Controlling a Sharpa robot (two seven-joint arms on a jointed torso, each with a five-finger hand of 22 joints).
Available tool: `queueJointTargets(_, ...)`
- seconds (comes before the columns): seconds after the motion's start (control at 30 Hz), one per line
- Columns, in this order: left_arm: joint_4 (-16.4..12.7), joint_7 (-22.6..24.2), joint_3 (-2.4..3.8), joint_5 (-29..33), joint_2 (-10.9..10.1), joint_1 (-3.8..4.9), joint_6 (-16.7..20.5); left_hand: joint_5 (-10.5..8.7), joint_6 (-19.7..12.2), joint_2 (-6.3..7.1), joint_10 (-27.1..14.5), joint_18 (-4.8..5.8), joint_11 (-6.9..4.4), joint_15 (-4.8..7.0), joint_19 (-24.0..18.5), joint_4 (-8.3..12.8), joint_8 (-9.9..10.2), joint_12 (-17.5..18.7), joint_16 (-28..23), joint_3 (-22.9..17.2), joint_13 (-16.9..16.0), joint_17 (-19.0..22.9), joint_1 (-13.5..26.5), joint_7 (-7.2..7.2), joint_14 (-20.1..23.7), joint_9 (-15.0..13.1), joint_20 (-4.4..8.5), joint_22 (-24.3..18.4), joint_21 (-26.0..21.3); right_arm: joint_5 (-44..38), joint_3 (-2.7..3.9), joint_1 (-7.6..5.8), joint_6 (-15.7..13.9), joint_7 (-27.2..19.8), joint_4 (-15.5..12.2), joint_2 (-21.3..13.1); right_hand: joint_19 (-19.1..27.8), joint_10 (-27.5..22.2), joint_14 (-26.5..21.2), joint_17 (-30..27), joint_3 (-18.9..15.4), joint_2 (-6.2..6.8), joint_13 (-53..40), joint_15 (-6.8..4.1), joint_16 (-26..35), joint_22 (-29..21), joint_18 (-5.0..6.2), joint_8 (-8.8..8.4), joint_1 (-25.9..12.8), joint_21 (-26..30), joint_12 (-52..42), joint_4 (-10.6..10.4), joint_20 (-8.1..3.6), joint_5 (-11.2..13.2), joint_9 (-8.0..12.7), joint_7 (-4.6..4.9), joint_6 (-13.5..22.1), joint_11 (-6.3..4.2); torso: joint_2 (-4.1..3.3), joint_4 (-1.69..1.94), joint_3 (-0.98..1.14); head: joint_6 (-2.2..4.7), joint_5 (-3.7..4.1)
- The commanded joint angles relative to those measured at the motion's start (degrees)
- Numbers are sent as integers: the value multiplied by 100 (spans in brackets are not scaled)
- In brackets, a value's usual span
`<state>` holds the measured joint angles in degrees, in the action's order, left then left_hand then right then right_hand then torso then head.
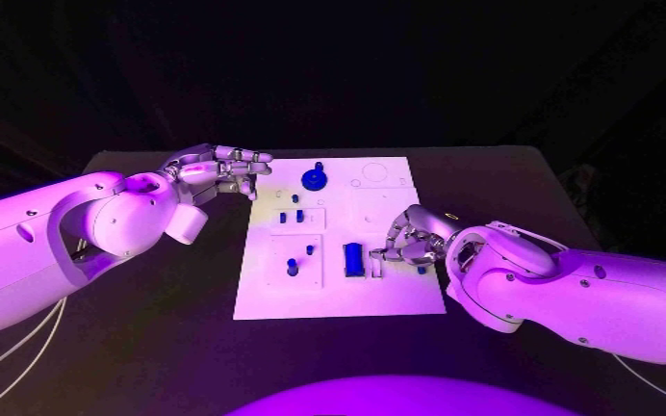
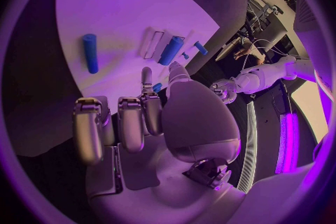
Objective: Assemble the parts on the task board
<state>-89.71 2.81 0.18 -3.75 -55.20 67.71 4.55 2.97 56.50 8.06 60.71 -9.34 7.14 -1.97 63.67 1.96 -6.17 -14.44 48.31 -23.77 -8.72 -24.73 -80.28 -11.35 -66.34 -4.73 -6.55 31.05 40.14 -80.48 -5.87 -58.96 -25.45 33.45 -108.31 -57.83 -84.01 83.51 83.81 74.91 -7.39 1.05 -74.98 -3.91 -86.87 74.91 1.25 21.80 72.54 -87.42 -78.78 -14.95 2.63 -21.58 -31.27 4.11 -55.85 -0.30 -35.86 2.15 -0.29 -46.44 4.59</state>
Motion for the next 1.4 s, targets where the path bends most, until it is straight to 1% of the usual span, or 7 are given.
queueJointTargets(0.03, -12, 119, 3, -4, 17, 7, -16, -1, -37, -24, -44, -116, -12, -1, -53, -3, -19, -28, -14, 44, 7, 8, 20, -1, 32, 8, -3, -5, -19, -146, 1, -30, -132, -385, -82, -241, -491, -3, 483, 903, 27, -48, -589, 9, 28, 1429, -65, -151, 204, 20, 24, 77, -24, -53, 90, 16, 37, 21, 22, -26, 0, 7, 35)
queueJointTargets(0.2, -12, 155, -1, -4, 20, 6, -1, -1, -36, -26, -44, -116, -12, -1, -54, -3, -20, -30, -14, 44, 6, 9, 19, 0, 33, 8, -3, -5, -20, -323, -2, -49, -112, -439, -141, -555, -500, 17, 487, 922, 39, -103, -601, 21, 19, 1437, -70, -353, 361, -6, 16, 77, -6, -56, 224, 22, -104, 27, 18, -57, 10, 28, 72)
queueJointTargets(0.47, -14, 164, -6, -4, 26, 6, -15, -1, -36, -26, -44, -116, -12, -1, -54, -3, -20, -30, -14, 44, 6, 9, 19, 0, 33, 8, -3, -5, -20, -648, -27, -18, -40, -324, -143, -737, -528, 50, 498, 967, 20, -115, -632, 8, -6, 1457, -85, -436, 408, -75, -20, 47, -10, -75, 282, -5, -260, 6, 4, -98, 26, 25, 93)
queueJointTargets(0.7, -14, 155, -8, -4, 37, 6, -34, -1, -36, -26, -44, -116, -12, -1, -54, -3, -20, -30, -14, 44, 6, 9, 19, 0, 33, 8, -3, -5, -20, -774, -44, 79, 43, -128, -11, -665, -522, 40, 496, 959, -66, -67, -611, 1, -1, 1452, -82, -514, 341, -60, 14, -47, -17, -124, 325, -13, -363, -1, 8, -59, 21, -3, 130)
queueJointTargets(0.93, -12, 140, -8, -4, 29, 6, -44, -1, -36, -26, -44, -116, -12, -1, -54, -3, -20, -30, -14, 44, 6, 9, 19, 0, 33, 8, -3, -5, -20, -847, -47, 186, 92, 6, 126, -560, -518, 37, 494, 954, -139, -42, -604, -6, 3, 1449, -79, -549, 274, -51, 29, -133, -22, -187, 337, -27, -447, -11, 2, -64, 20, -25, 113)
queueJointTargets(1.1, -13, 128, -9, -4, 21, 6, -55, -1, -36, -26, -44, -116, -12, -1, -54, -3, -20, -30, -14, 44, 6, 9, 19, 0, 33, 8, -3, -5, -20, -891, -48, 213, 132, 61, 184, -515, -521, 38, 494, 956, -167, -37, -604, -10, 2, 1452, -81, -556, 249, -59, 32, -152, -25, -223, 337, -34, -479, -16, 8, -72, 11, -41, 108)
queueJointTargets(1.4, -16, 100, -9, -4, 13, 6, -81, -2, -36, -28, -44, -116, -13, -2, -55, -2, -27, -41, -11, 47, 5, 15, 21, 1, 35, 8, -5, -8, -24, -922, -49, 250, 259, 114, 248, -452, -520, 37, 493, 952, -201, -28, -601, -17, 4, 1451, -80, -553, 217, -55, 38, -160, -30, -233, 330, -48, -527, -25, 12, -68, 13, -66, 105)
